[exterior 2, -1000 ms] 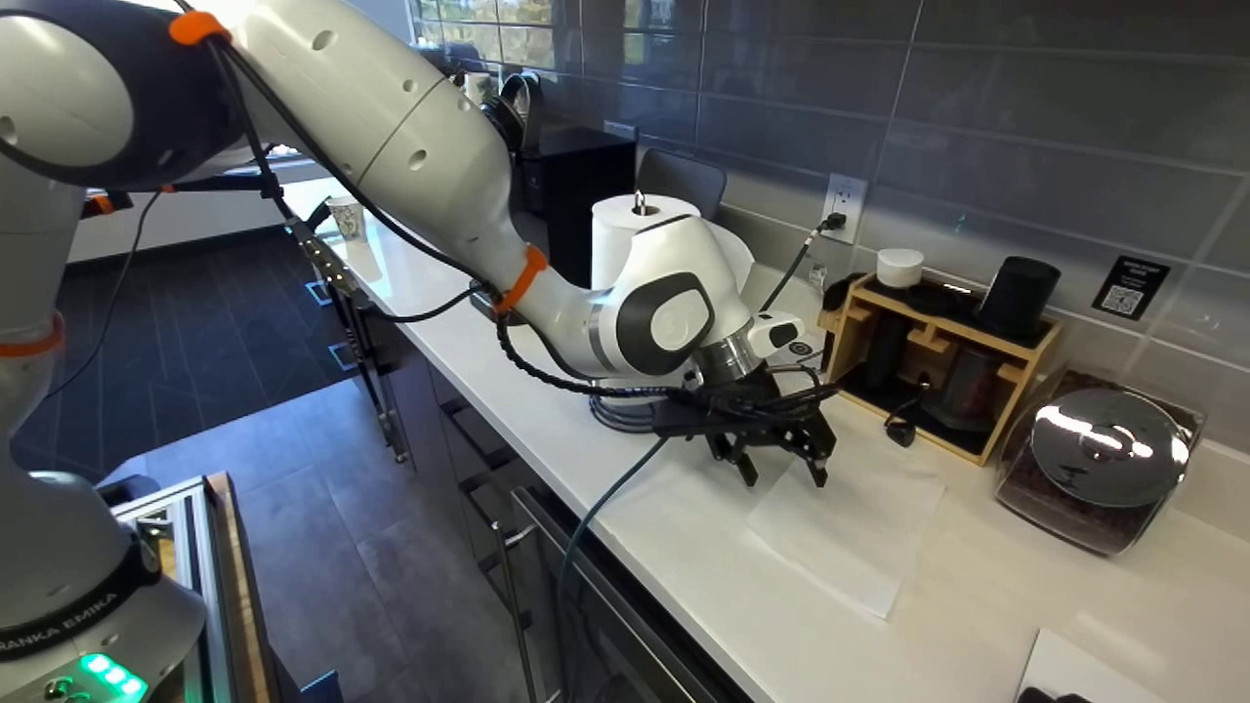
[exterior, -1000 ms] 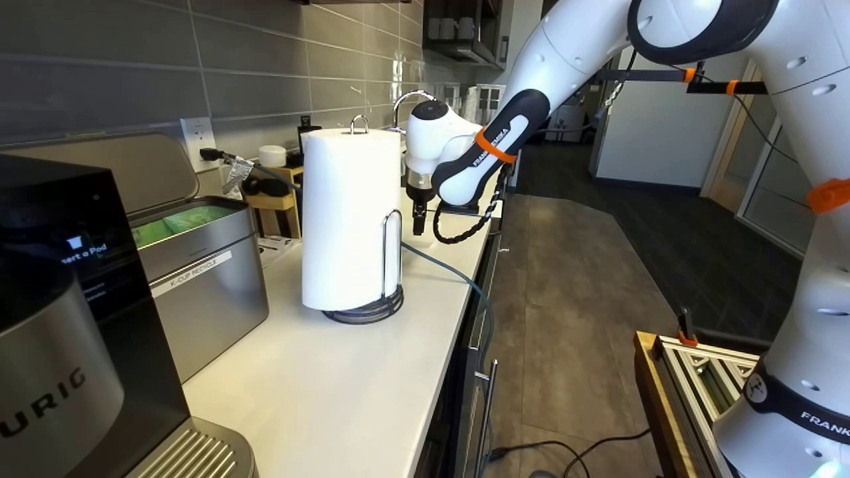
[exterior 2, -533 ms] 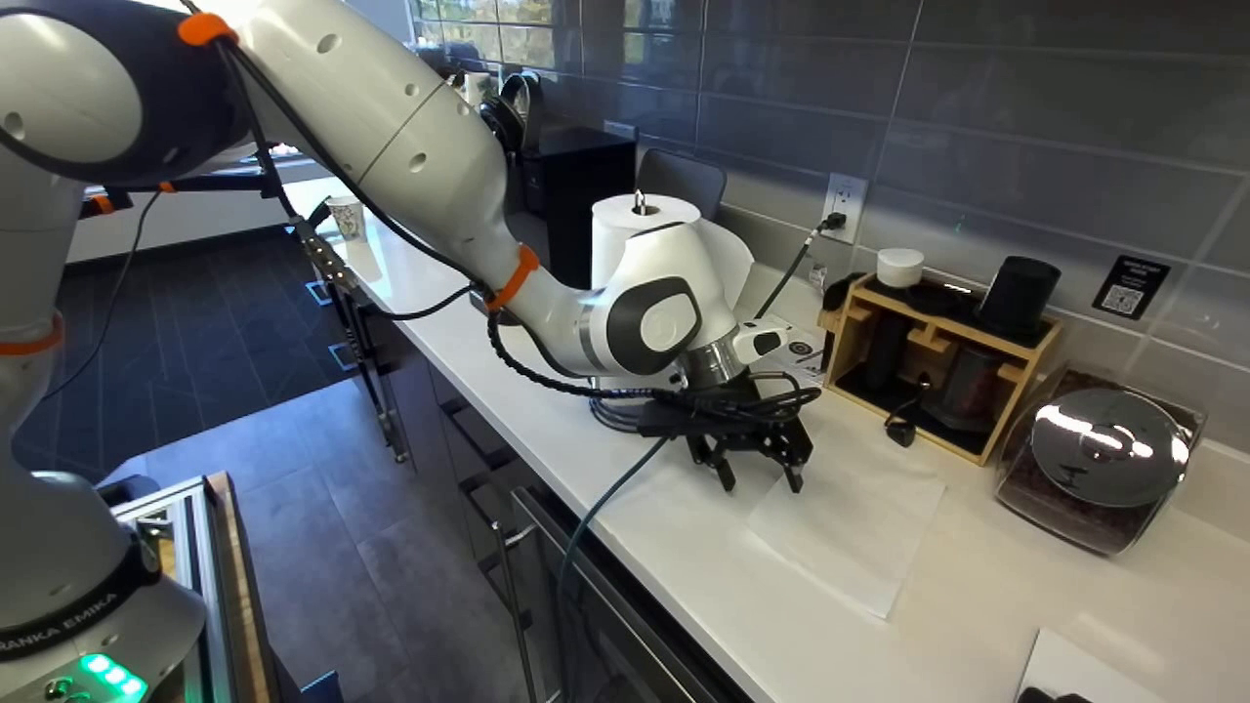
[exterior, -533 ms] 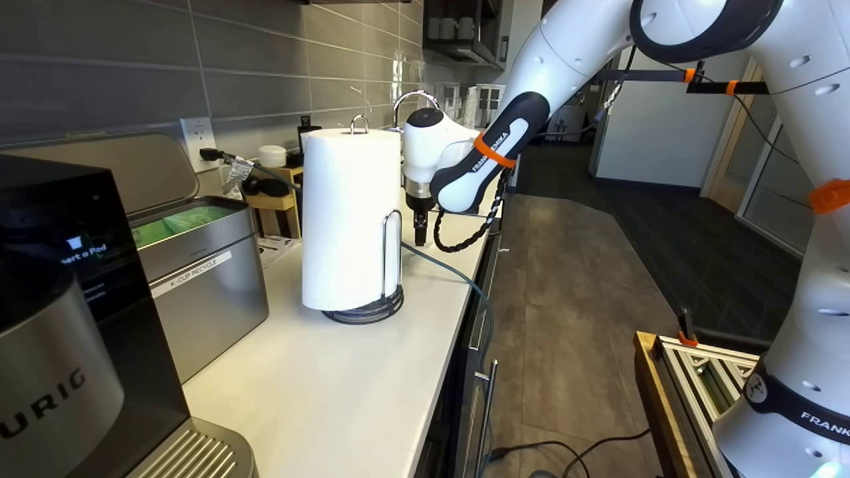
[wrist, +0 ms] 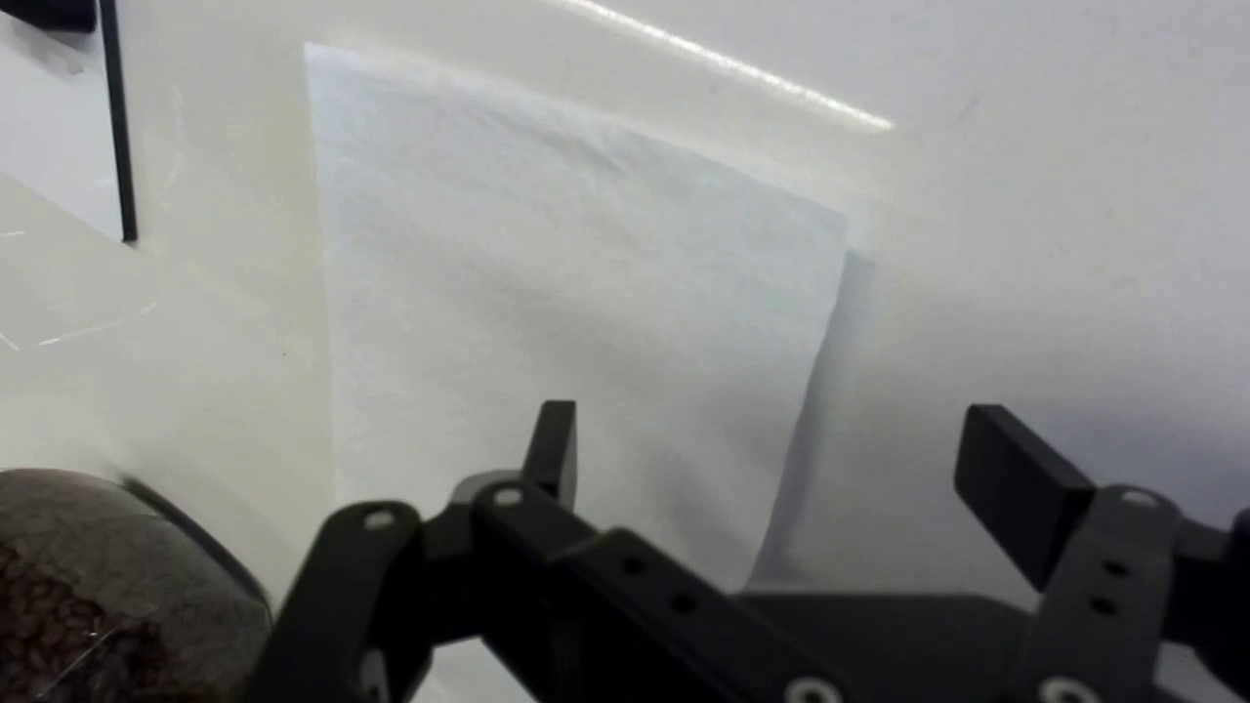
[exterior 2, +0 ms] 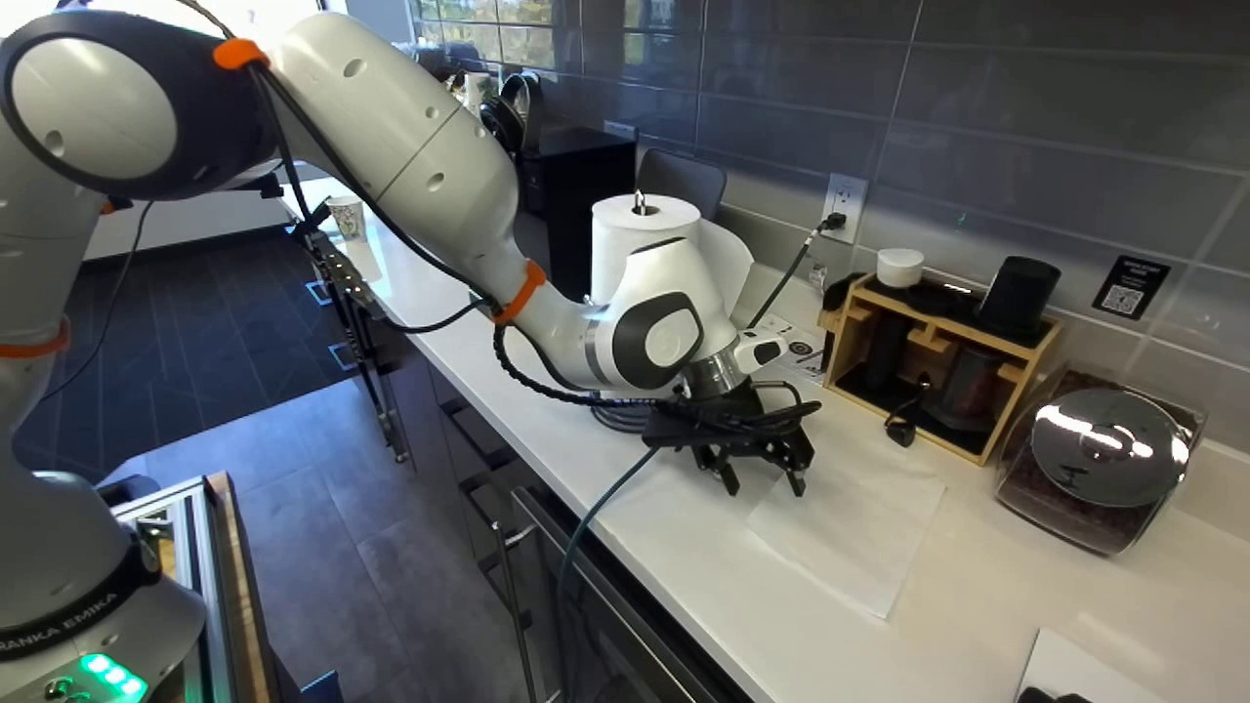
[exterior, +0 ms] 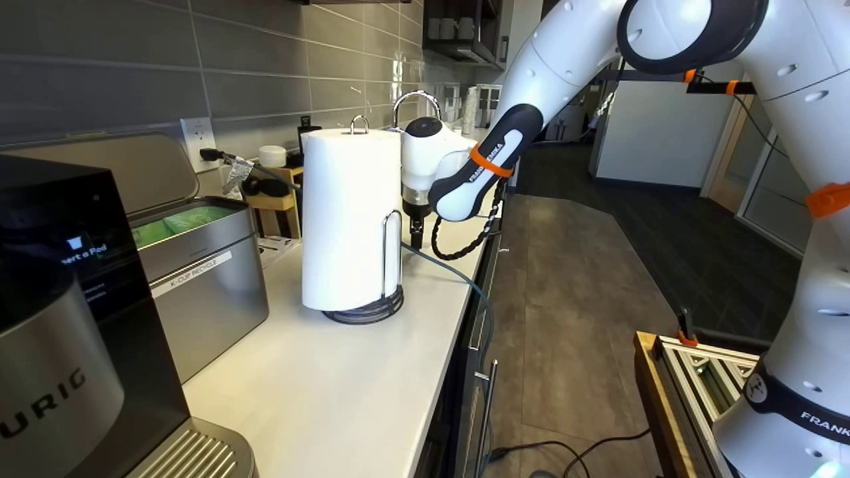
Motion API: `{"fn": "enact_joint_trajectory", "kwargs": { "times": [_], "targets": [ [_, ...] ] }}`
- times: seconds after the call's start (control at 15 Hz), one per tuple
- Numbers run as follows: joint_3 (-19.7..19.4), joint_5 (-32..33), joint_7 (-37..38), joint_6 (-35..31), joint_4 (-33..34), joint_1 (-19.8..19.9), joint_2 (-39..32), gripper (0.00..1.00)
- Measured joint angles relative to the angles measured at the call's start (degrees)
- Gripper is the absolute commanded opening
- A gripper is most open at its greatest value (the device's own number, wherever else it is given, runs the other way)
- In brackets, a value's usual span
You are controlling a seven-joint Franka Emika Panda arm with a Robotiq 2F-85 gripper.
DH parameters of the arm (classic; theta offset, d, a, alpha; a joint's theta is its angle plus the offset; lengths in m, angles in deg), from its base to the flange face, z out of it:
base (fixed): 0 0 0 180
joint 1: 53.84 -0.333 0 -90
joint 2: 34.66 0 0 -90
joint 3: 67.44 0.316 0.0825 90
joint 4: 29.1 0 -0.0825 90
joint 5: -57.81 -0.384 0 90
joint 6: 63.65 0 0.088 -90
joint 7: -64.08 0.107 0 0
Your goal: Move the paper towel to the left, then move the roll and holder to the right
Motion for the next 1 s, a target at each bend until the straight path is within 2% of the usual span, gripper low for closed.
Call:
{"fn": "enact_joint_trajectory", "kwargs": {
  "times": [0.13, 0.2, 0.27, 0.47, 0.87, 1.0],
  "targets": [
    [-0.7, 0.0, 0.4, -0.4, 1.4, 0.0, -0.9, 1.0],
    [-1.0, 0.0, 0.6, -0.4, 2.1, 0.0, -1.4, 0.89],
    [-1.4, 0.0, 0.7, -0.4, 2.9, -0.1, -2.0, 0.73],
    [-2.3, 0.0, 0.8, -0.4, 5.4, 0.0, -4.1, 0.49],
    [-3.1, 0.0, 0.9, -0.4, 9.2, 0.4, -6.6, 0.05],
    [-3.2, 0.0, 0.9, -0.4, 9.7, 0.6, -6.7, 0.0]
  ]
}}
